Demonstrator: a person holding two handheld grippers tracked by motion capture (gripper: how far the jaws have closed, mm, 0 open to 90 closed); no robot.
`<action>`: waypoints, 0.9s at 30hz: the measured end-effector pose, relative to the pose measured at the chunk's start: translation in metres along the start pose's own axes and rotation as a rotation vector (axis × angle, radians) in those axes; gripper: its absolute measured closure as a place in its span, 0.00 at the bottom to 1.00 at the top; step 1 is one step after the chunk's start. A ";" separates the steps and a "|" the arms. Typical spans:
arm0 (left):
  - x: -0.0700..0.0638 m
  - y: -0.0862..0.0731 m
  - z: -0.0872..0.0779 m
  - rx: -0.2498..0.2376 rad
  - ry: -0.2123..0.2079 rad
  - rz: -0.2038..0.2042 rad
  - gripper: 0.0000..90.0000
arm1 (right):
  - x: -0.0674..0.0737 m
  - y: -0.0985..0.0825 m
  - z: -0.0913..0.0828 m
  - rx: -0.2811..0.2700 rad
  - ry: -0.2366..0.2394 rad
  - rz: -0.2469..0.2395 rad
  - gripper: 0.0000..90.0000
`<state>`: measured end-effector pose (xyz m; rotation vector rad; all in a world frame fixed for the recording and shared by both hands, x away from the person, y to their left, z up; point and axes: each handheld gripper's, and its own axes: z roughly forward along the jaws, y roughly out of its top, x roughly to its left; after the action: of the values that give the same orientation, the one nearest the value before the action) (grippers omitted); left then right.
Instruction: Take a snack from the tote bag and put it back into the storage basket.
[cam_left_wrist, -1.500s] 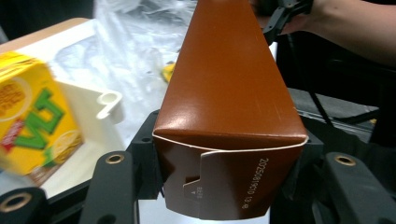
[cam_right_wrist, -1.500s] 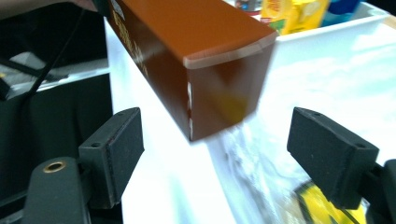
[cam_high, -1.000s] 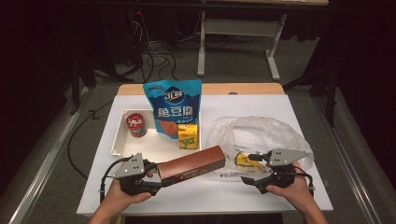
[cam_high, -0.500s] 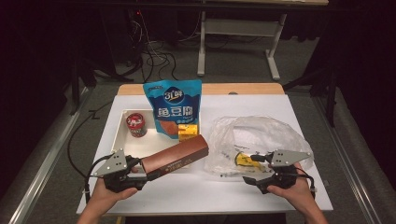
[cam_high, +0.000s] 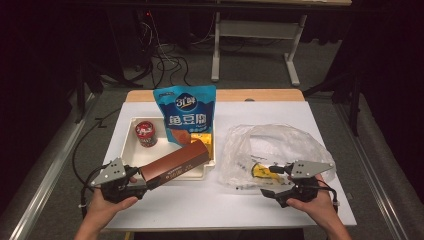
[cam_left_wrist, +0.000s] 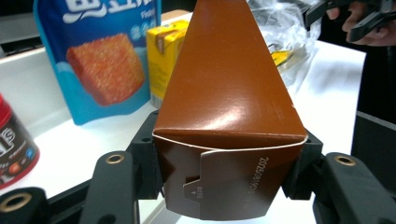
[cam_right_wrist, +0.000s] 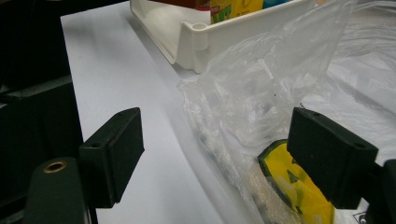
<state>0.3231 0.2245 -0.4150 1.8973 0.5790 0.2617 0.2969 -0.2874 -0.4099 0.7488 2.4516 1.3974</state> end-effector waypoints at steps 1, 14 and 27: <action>0.001 -0.001 0.001 0.006 0.000 -0.002 0.50 | 0.000 0.000 0.000 0.001 -0.001 0.000 0.21; 0.011 -0.013 0.010 0.056 -0.011 -0.020 0.49 | 0.001 0.000 0.002 0.002 0.004 -0.008 0.21; 0.013 -0.023 0.027 0.127 0.027 0.011 0.45 | 0.001 -0.001 0.003 0.006 0.005 -0.005 0.22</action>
<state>0.3404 0.2164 -0.4475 2.0222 0.6159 0.2640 0.2965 -0.2849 -0.4118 0.7408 2.4609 1.3932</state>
